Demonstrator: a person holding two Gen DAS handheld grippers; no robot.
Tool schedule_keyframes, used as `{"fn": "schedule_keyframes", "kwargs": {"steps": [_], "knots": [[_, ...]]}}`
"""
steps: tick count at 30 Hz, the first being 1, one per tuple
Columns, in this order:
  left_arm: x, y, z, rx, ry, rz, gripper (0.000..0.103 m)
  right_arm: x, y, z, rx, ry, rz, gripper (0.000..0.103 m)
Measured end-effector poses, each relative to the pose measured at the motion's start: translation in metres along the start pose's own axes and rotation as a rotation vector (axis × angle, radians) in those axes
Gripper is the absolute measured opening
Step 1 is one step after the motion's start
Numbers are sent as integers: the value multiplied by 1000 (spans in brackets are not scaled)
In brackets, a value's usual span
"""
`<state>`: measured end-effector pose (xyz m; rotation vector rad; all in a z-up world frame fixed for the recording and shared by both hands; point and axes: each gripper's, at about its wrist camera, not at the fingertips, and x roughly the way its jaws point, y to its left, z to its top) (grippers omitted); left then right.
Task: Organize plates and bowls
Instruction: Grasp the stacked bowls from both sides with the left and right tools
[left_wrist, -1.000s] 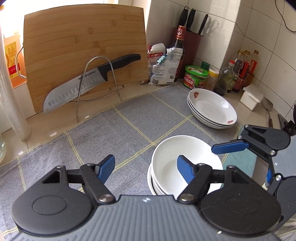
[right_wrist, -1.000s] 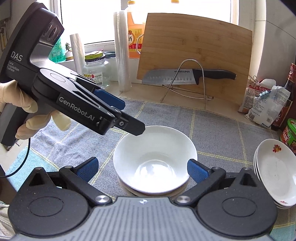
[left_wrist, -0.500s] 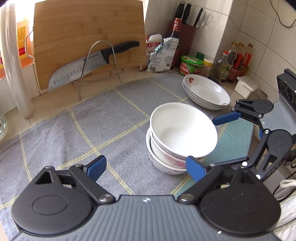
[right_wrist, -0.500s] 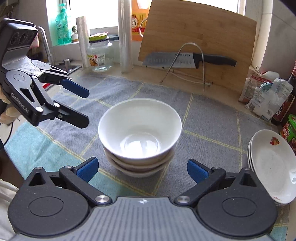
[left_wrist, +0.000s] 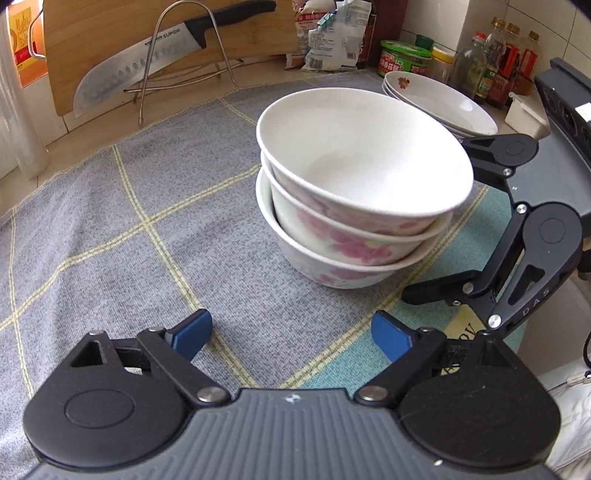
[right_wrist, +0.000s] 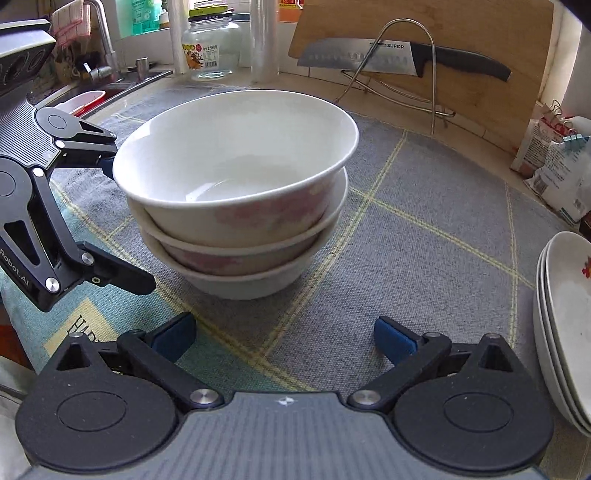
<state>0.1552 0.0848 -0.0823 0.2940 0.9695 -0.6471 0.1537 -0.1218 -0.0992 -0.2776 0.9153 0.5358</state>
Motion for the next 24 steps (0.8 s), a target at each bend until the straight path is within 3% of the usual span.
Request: {"fn": "schedule_keyframes", "kwargs": {"steps": [3, 5, 8, 15, 24], "knots": [[5, -7, 1, 13, 14, 12, 102, 0, -1, -1, -8, -18, 5, 103], [7, -15, 0, 58, 17, 56, 103, -1, -2, -1, -9, -27, 7, 103], [9, -14, 1, 46, 8, 53, 103, 0, -3, -1, -6, -38, 7, 103], [9, -8, -2, 101, -43, 16, 103, -2, -4, -7, -1, -84, 0, 103], [10, 0, -9, 155, -144, -36, 103, -1, 0, -2, 26, -50, -23, 103]]}}
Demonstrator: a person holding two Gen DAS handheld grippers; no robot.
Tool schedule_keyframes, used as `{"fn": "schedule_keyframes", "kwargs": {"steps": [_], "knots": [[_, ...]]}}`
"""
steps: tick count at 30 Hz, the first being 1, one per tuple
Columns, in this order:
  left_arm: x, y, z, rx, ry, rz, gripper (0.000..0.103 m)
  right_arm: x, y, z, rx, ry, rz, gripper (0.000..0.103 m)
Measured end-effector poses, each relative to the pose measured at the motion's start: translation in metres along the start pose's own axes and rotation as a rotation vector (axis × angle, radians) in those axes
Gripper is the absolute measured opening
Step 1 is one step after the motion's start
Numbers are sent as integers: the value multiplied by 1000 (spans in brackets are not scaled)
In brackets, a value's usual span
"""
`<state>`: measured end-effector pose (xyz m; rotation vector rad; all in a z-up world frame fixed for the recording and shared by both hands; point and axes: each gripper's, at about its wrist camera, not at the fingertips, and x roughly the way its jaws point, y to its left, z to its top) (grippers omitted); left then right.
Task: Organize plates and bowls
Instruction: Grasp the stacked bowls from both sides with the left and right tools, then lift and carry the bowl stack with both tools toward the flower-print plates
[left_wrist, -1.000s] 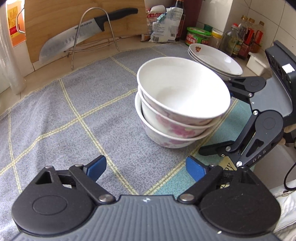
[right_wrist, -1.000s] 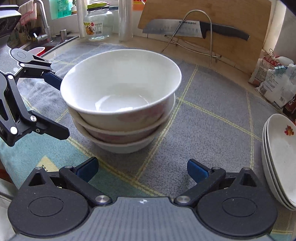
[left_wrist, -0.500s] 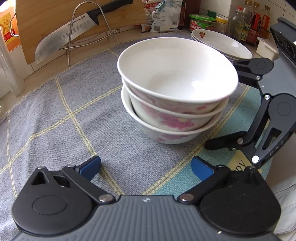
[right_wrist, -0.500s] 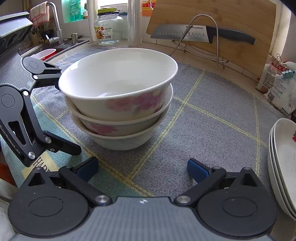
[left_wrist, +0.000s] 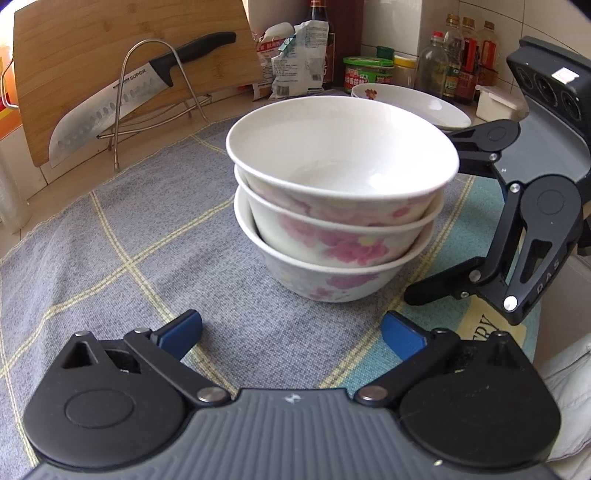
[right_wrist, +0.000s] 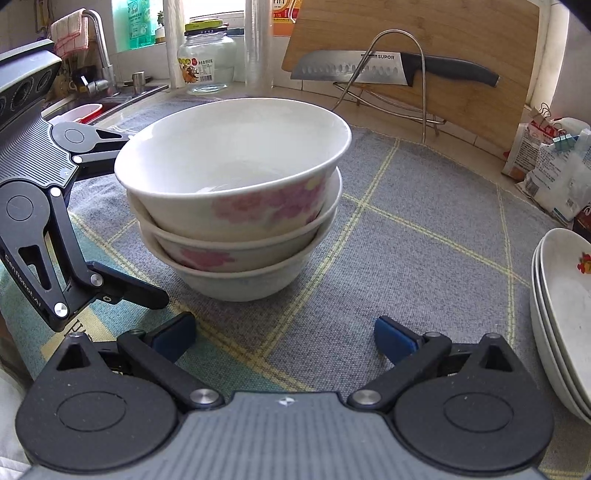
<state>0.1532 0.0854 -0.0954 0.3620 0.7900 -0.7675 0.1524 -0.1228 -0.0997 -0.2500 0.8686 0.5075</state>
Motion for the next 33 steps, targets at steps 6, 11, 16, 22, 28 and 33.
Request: {"fn": "schedule_keyframes", "kwargs": {"steps": [6, 11, 16, 22, 28, 33], "knots": [[5, 5, 3, 9, -21, -9, 103, 1, 1, 2, 5, 18, -4, 103], [6, 5, 6, 16, -2, -15, 103, 2, -1, 3, -23, 15, 18, 103], [8, 7, 11, 24, 24, -23, 103, 2, -4, 1, -74, -8, 60, 103], [11, 5, 16, -13, 54, 12, 103, 2, -10, 1, -138, -28, 116, 103], [12, 3, 17, -30, 74, 29, 103, 5, -13, 8, -188, -16, 157, 103], [8, -2, 18, 27, 63, 15, 97, 5, -12, 16, -267, 13, 194, 103]]}}
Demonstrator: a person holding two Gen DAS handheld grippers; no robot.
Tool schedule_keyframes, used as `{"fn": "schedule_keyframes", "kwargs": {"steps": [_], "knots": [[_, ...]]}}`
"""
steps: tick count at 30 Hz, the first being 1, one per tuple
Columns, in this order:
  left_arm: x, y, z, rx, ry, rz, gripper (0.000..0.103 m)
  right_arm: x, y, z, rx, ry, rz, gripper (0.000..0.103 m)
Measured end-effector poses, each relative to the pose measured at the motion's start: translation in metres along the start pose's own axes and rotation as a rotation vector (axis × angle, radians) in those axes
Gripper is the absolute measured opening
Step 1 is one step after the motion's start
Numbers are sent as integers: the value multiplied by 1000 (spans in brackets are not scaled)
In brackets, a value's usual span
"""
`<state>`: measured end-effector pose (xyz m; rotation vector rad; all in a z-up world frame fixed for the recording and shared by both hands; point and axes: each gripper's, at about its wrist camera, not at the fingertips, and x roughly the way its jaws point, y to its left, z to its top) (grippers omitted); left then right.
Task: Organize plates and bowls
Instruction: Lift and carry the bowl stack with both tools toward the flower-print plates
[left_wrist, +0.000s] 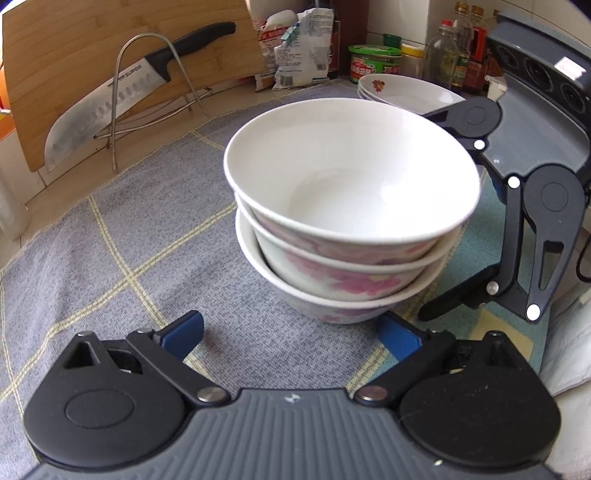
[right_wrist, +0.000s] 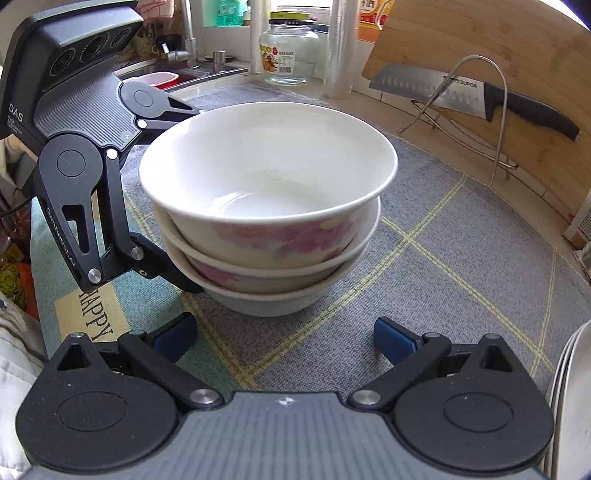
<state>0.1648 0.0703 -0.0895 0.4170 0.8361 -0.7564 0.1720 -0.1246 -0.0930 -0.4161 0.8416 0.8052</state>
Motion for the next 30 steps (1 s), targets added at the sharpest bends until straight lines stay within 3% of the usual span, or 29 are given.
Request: {"fn": "schedule_keyframes", "kwargs": {"steps": [11, 17, 30], "knots": [[-1, 10, 18, 148, -29, -185, 91, -1, -9, 22, -137, 4, 73, 102], [7, 20, 22, 194, -16, -293, 88, 2, -14, 29, -167, 35, 129, 93], [16, 30, 26, 258, 6, -384, 82, 8, -13, 37, -233, 82, 174, 88]]}}
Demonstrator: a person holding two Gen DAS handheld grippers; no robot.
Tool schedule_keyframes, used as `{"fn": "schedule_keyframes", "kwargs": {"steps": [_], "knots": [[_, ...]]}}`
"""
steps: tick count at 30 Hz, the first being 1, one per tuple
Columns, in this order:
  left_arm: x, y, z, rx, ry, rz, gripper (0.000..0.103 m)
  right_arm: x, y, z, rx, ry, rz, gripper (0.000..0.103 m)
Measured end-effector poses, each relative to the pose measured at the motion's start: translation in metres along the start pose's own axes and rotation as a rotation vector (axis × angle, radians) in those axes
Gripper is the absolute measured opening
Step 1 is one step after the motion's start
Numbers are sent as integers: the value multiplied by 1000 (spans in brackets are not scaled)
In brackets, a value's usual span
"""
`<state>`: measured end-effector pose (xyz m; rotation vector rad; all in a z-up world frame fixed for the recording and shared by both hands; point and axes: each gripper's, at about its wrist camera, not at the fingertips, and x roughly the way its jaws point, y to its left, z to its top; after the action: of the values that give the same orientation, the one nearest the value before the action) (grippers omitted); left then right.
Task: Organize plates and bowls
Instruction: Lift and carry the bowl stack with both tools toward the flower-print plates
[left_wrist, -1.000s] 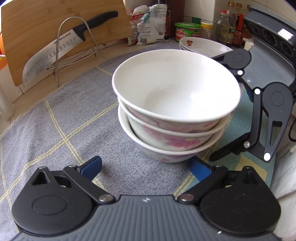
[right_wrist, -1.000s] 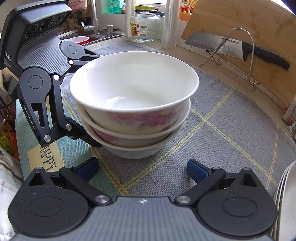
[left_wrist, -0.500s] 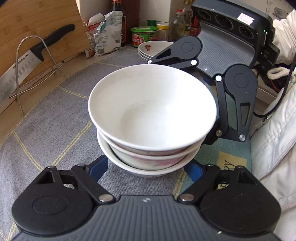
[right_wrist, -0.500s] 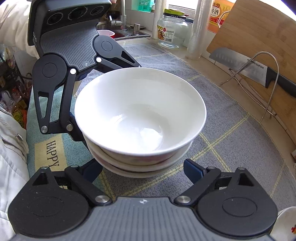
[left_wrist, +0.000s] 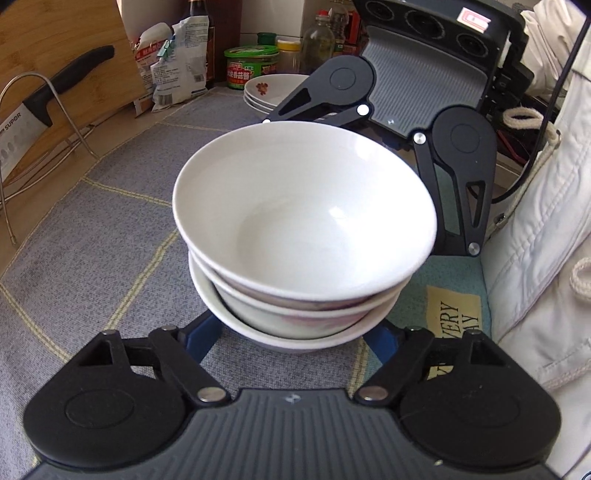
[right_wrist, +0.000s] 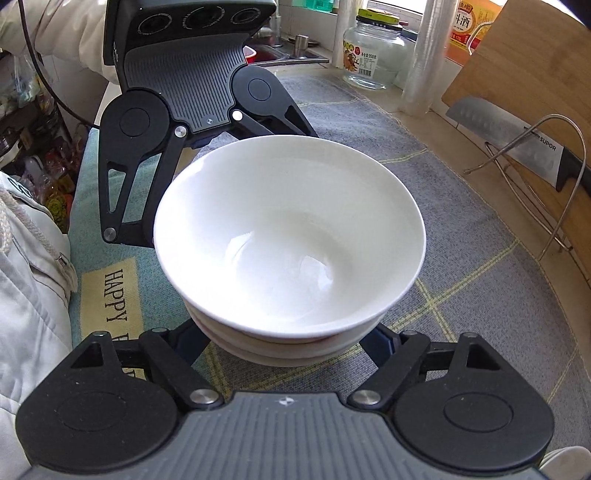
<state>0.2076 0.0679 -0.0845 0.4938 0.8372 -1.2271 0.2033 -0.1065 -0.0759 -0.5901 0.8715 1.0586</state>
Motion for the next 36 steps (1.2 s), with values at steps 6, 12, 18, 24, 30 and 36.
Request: {"fn": "schedule_keyframes", "kwargs": {"steps": [6, 12, 18, 24, 30, 36], "knots": [[2, 2, 0, 12, 3, -19, 81, 3, 0, 3, 3, 6, 9, 86], [2, 2, -1, 19, -2, -25, 81, 5, 2, 4, 9, 7, 6, 86], [3, 2, 0, 23, 4, -20, 81, 4, 5, 4, 17, 9, 2, 86], [2, -1, 5, 28, 22, -10, 81, 3, 7, 4, 22, 13, 1, 86], [-1, -7, 13, 26, 27, 1, 81, -6, 9, 0, 28, 1, 7, 86], [0, -19, 29, 18, 29, 22, 81, -23, 7, -6, 6, -10, 2, 86]]}}
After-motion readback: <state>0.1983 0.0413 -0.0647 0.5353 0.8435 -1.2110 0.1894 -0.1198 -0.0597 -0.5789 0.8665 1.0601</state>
